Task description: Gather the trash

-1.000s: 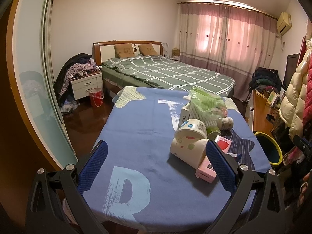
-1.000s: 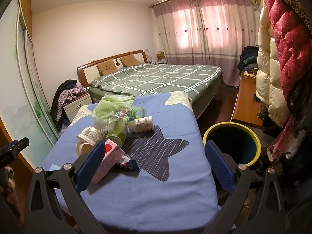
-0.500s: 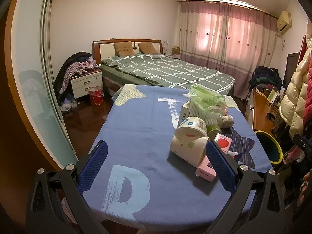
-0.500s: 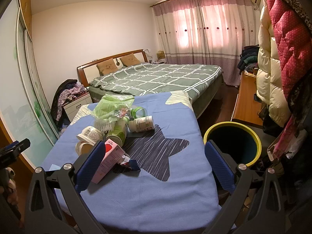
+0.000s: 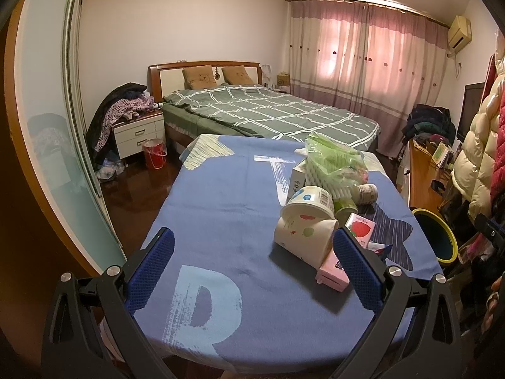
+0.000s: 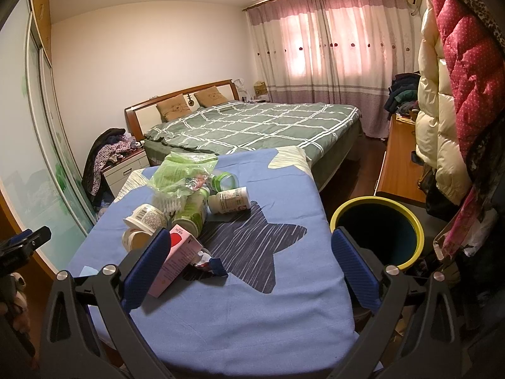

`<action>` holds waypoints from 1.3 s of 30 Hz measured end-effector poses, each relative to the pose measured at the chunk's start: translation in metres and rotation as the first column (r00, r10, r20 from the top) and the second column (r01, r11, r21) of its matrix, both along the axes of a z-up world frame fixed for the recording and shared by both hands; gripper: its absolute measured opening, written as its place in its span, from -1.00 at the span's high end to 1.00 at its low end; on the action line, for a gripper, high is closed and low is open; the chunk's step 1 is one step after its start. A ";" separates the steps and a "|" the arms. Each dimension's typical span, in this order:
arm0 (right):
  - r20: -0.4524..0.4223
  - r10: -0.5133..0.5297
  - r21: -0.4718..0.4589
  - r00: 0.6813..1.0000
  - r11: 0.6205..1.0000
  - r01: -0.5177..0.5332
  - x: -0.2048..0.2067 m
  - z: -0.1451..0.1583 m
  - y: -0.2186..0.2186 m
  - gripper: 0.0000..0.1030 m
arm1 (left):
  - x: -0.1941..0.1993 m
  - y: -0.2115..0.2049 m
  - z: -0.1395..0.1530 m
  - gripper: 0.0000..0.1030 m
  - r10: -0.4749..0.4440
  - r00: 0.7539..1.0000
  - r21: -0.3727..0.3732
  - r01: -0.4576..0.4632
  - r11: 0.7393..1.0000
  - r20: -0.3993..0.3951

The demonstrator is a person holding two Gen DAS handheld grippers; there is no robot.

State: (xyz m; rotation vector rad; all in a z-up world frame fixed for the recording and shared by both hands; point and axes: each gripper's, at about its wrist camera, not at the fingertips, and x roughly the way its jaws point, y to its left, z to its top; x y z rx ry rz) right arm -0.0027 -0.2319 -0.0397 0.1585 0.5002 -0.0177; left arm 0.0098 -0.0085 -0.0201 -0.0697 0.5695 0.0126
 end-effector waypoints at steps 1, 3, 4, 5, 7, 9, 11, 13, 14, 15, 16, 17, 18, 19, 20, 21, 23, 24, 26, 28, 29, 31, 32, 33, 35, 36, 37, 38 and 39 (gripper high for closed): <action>0.000 0.000 0.000 1.000 1.000 0.000 0.000 0.000 0.000 -0.88 | 0.000 0.000 0.000 -0.93 0.001 1.000 -0.001 -0.001 1.000 0.000; 0.000 0.001 -0.001 1.000 1.000 -0.001 0.000 0.001 0.000 -0.88 | 0.000 0.000 0.000 -0.93 0.000 1.000 -0.002 0.000 1.000 -0.001; -0.001 0.001 0.000 1.000 1.000 -0.001 0.000 0.001 0.000 -0.88 | 0.000 0.000 0.000 -0.93 0.001 1.000 -0.001 -0.001 1.000 0.000; 0.000 0.000 0.000 1.000 1.000 0.000 0.000 0.000 0.000 -0.88 | 0.000 0.000 0.000 -0.93 0.001 1.000 -0.001 -0.001 1.000 0.000; 0.000 0.000 0.000 1.000 1.000 0.000 0.000 0.000 -0.001 -0.88 | 0.000 0.000 0.000 -0.93 0.000 1.000 0.000 0.000 1.000 0.000; 0.000 0.001 0.000 1.000 1.000 -0.001 0.000 0.000 0.000 -0.88 | 0.000 0.000 0.000 -0.93 0.001 1.000 -0.001 -0.001 1.000 0.001; -0.001 0.000 0.000 1.000 1.000 0.000 0.000 0.000 0.000 -0.88 | 0.000 0.000 0.000 -0.93 0.001 1.000 -0.001 -0.001 1.000 0.001; -0.002 0.000 0.000 1.000 1.000 0.000 0.000 0.000 0.000 -0.88 | 0.000 0.000 0.000 -0.93 0.000 1.000 0.000 0.000 1.000 0.000; -0.002 0.000 0.000 1.000 1.000 0.000 0.000 0.000 -0.001 -0.88 | 0.000 0.000 0.001 -0.93 0.001 1.000 -0.001 -0.001 1.000 0.000; -0.002 0.000 0.000 1.000 1.000 0.000 0.000 0.000 0.000 -0.88 | 0.000 0.000 -0.001 -0.93 0.001 1.000 -0.001 -0.001 1.000 -0.001; -0.001 0.001 0.000 1.000 1.000 -0.001 0.000 0.000 0.000 -0.88 | 0.000 0.000 0.000 -0.93 0.001 1.000 -0.001 -0.001 1.000 -0.001; 0.000 0.000 0.001 1.000 1.000 0.000 0.000 0.000 -0.001 -0.88 | 0.000 0.000 0.001 -0.93 0.001 1.000 0.000 -0.001 1.000 -0.001; -0.001 0.000 0.001 1.000 1.000 0.000 0.000 0.001 -0.001 -0.88 | 0.000 0.000 0.000 -0.93 0.001 1.000 0.001 -0.001 1.000 -0.002; -0.002 0.000 0.000 1.000 1.000 0.000 0.001 0.000 -0.001 -0.88 | 0.001 0.000 0.001 -0.93 0.001 1.000 0.000 -0.001 1.000 -0.001; -0.001 0.000 0.000 1.000 1.000 0.000 0.000 0.000 -0.001 -0.88 | 0.001 0.000 0.001 -0.93 0.001 1.000 -0.001 -0.001 1.000 -0.001; -0.002 0.000 0.000 1.000 1.000 0.000 0.000 0.000 -0.001 -0.88 | 0.001 0.000 0.000 -0.93 0.001 1.000 -0.001 -0.001 1.000 -0.001; -0.002 0.000 0.001 1.000 1.000 0.000 0.001 0.000 -0.001 -0.88 | 0.000 0.000 0.000 -0.93 0.002 1.000 0.005 -0.002 1.000 -0.002; -0.004 -0.001 0.001 1.000 1.000 0.001 0.001 0.000 -0.001 -0.88 | 0.001 -0.001 -0.004 -0.93 0.003 1.000 0.007 -0.003 1.000 -0.003; -0.011 -0.003 0.002 1.000 1.000 0.003 0.005 -0.003 -0.001 -0.88 | 0.001 -0.001 -0.006 -0.93 0.005 1.000 0.011 -0.005 1.000 -0.004; -0.016 -0.004 0.002 1.000 1.000 0.004 0.009 -0.006 0.000 -0.88 | 0.003 0.000 -0.010 -0.93 0.008 1.000 0.015 -0.008 1.000 -0.009; -0.019 -0.003 0.002 1.000 1.000 0.003 0.011 -0.007 0.001 -0.88 | 0.004 0.000 -0.012 -0.93 0.009 1.000 0.014 -0.009 1.000 -0.011; -0.022 -0.002 0.005 1.000 1.000 0.002 0.017 -0.008 0.001 -0.88 | 0.006 0.002 -0.016 -0.93 0.018 1.000 0.007 -0.017 1.000 -0.013; -0.022 -0.002 0.006 1.000 1.000 0.002 0.020 -0.009 0.002 -0.88 | 0.008 0.002 -0.016 -0.93 0.019 1.000 0.006 -0.019 1.000 -0.015; -0.023 -0.001 0.005 1.000 1.000 0.001 0.024 -0.010 0.003 -0.88 | 0.010 0.004 -0.018 -0.93 0.024 0.999 0.004 -0.024 1.000 -0.021; -0.028 0.002 0.003 1.000 1.000 -0.002 0.033 -0.010 0.006 -0.88 | 0.019 0.005 -0.017 -0.93 0.028 0.999 0.003 -0.028 1.000 -0.032; -0.028 0.005 0.003 1.000 1.000 -0.005 0.039 -0.010 0.008 -0.88 | 0.020 0.005 -0.018 -0.93 0.028 0.999 0.003 -0.028 1.000 -0.032; -0.028 0.008 0.001 1.000 1.000 -0.008 0.046 -0.010 0.009 -0.88 | 0.024 0.005 -0.019 -0.93 0.030 0.999 0.004 -0.030 1.000 -0.033; -0.030 0.012 -0.002 0.999 1.000 -0.012 0.054 -0.011 0.012 -0.88 | 0.025 0.006 -0.019 -0.93 0.033 0.999 0.005 -0.032 0.999 -0.032; -0.033 0.020 -0.005 0.999 1.000 -0.020 0.061 -0.011 0.015 -0.88 | 0.028 0.007 -0.019 -0.93 0.036 0.999 0.005 -0.036 0.999 -0.029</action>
